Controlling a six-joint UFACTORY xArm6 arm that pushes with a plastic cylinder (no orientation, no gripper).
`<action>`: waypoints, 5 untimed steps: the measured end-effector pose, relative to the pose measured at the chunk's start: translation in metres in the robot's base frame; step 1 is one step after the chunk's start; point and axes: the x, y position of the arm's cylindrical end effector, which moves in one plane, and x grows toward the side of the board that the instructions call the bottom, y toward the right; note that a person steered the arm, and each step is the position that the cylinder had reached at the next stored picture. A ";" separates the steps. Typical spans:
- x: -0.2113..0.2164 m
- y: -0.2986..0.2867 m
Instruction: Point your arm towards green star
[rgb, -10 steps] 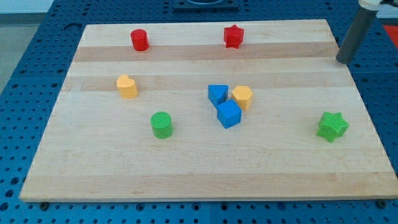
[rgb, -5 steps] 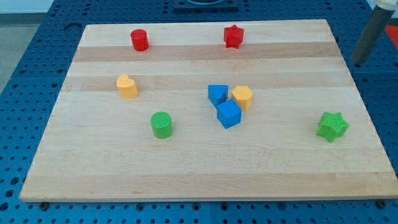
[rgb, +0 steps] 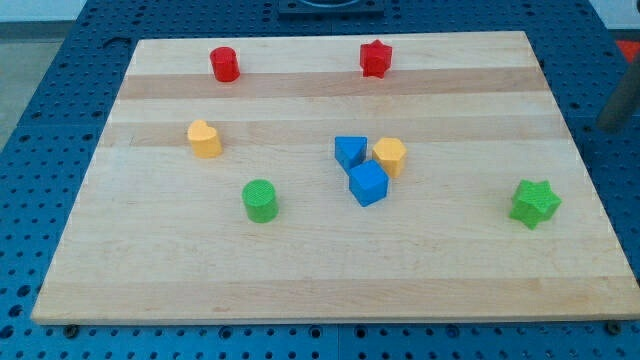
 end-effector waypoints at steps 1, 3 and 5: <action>0.021 0.000; 0.029 0.000; 0.048 -0.001</action>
